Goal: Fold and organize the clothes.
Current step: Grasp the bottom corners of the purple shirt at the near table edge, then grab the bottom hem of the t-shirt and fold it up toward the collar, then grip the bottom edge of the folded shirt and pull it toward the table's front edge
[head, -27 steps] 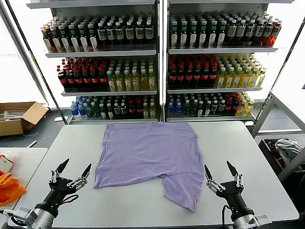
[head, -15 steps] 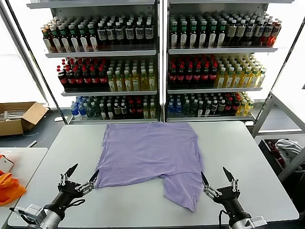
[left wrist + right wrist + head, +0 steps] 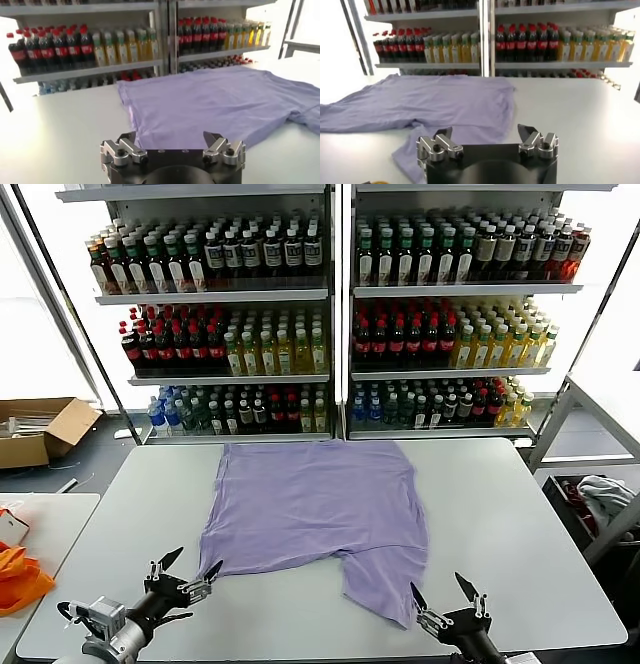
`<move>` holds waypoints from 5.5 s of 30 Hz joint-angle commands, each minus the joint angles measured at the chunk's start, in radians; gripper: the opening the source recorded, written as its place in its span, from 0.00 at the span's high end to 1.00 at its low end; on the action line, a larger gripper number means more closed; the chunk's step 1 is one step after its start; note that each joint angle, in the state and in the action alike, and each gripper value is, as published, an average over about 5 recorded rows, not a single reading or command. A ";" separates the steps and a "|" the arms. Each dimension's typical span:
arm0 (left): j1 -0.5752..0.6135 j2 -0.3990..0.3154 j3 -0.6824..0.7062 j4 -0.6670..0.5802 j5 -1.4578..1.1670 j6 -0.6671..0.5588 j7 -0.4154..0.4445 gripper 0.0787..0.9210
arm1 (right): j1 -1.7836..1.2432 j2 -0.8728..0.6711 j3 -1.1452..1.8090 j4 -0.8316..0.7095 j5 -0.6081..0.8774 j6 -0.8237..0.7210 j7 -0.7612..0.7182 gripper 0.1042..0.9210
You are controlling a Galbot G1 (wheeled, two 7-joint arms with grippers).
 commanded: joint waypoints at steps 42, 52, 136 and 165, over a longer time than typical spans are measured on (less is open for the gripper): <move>-0.037 -0.035 0.064 0.062 -0.074 0.111 -0.033 0.94 | 0.024 -0.015 -0.150 0.002 -0.028 0.010 -0.031 1.00; 0.025 -0.062 0.018 -0.054 -0.083 0.112 -0.046 0.99 | -0.081 -0.054 -0.094 0.065 -0.026 0.086 -0.088 1.00; -0.439 0.150 0.091 0.350 -0.178 0.145 0.010 0.90 | 0.804 -0.073 -0.299 -0.546 0.110 0.082 -0.047 0.81; -0.294 0.044 0.067 0.299 -0.145 0.073 -0.016 0.12 | 0.449 -0.031 -0.231 -0.309 0.142 -0.082 0.201 0.12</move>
